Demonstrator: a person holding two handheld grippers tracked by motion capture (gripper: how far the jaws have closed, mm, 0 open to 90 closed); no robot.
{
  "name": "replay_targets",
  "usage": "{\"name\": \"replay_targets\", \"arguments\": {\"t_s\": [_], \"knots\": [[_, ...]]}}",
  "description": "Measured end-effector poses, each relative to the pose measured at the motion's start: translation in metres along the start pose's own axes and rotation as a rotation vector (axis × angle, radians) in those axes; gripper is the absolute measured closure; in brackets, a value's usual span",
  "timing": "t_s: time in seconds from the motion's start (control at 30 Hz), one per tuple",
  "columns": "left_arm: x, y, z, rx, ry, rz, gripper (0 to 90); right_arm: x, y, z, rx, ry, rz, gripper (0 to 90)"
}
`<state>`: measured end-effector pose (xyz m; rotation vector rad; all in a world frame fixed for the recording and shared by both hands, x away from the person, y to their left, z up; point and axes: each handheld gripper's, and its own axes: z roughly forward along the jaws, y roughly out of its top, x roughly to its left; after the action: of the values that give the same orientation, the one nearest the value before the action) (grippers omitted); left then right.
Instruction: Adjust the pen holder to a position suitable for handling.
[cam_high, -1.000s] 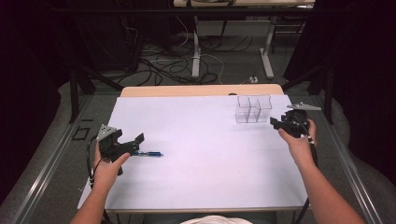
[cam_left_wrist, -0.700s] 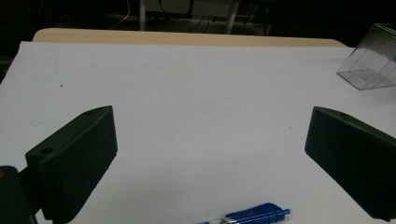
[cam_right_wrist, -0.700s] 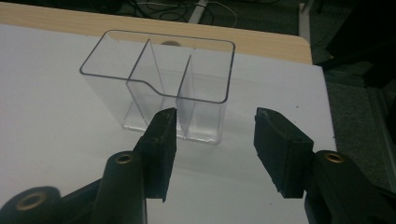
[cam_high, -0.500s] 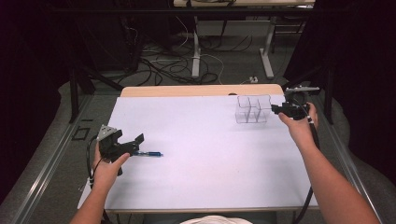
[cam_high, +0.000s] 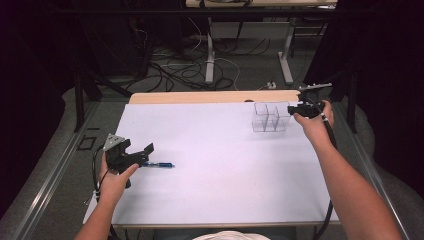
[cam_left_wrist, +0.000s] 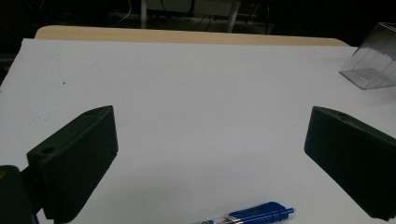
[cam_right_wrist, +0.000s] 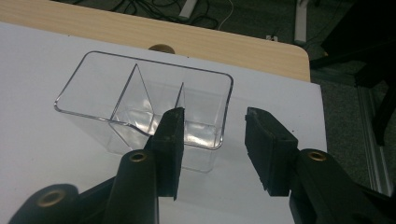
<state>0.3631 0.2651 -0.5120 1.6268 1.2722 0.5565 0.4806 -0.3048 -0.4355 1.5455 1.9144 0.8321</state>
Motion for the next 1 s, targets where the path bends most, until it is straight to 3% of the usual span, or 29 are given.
{"name": "replay_targets", "arguments": {"t_s": [0.3, 1.0], "knots": [[0.001, 0.000, 0.000, 0.001, 0.000, -0.004, 2.5, -0.005, 0.000, 0.019, 0.043, -0.005, 0.028, 59.8], [0.002, -0.001, -0.001, -0.001, 0.014, -0.014, 2.8, -0.011, -0.003, 0.043, 0.046, -0.014, 0.106, 73.9]]}}
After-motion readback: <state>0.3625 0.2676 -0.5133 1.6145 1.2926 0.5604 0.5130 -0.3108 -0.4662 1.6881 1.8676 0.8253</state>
